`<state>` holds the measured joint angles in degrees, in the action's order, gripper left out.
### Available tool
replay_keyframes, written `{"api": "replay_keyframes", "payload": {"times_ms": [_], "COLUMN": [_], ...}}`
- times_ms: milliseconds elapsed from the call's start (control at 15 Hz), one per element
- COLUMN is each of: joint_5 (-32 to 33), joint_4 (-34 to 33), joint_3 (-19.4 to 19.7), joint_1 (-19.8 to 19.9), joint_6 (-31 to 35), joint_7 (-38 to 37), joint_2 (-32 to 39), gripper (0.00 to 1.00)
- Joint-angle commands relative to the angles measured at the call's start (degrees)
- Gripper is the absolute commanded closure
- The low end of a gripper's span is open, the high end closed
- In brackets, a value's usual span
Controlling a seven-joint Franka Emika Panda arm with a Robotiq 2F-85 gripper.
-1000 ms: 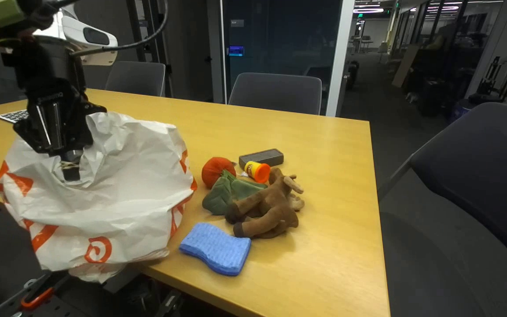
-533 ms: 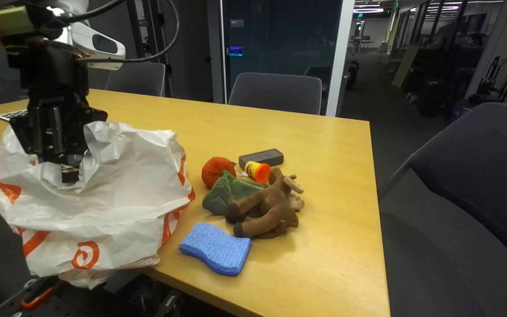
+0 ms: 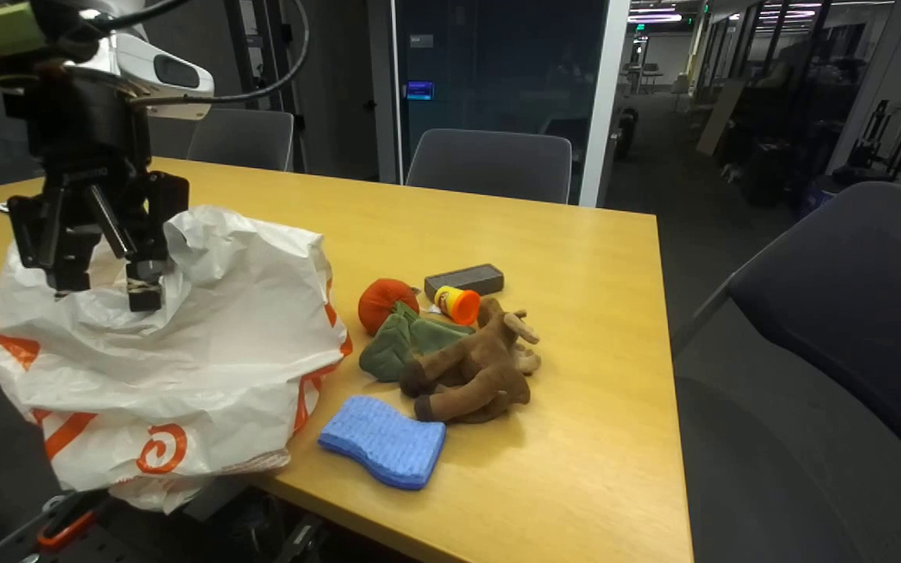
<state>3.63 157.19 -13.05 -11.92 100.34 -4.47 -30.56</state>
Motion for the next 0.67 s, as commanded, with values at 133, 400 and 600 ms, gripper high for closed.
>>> {"api": "replay_keyframes", "payload": {"times_ms": [133,400,600], "joint_5": [-0.7,0.3,2.4], "joint_4": [-1.6,-3.4,-2.7], "joint_3": [-6.0,-7.7,-7.0], "joint_1": [-6.2,-8.7,-8.8], "joint_6": [-3.0,0.0,5.2], "joint_7": [-5.7,-5.5,-3.2], "joint_2": [-8.3,-12.3,-13.4], "gripper": [0.00,0.00,0.00]}}
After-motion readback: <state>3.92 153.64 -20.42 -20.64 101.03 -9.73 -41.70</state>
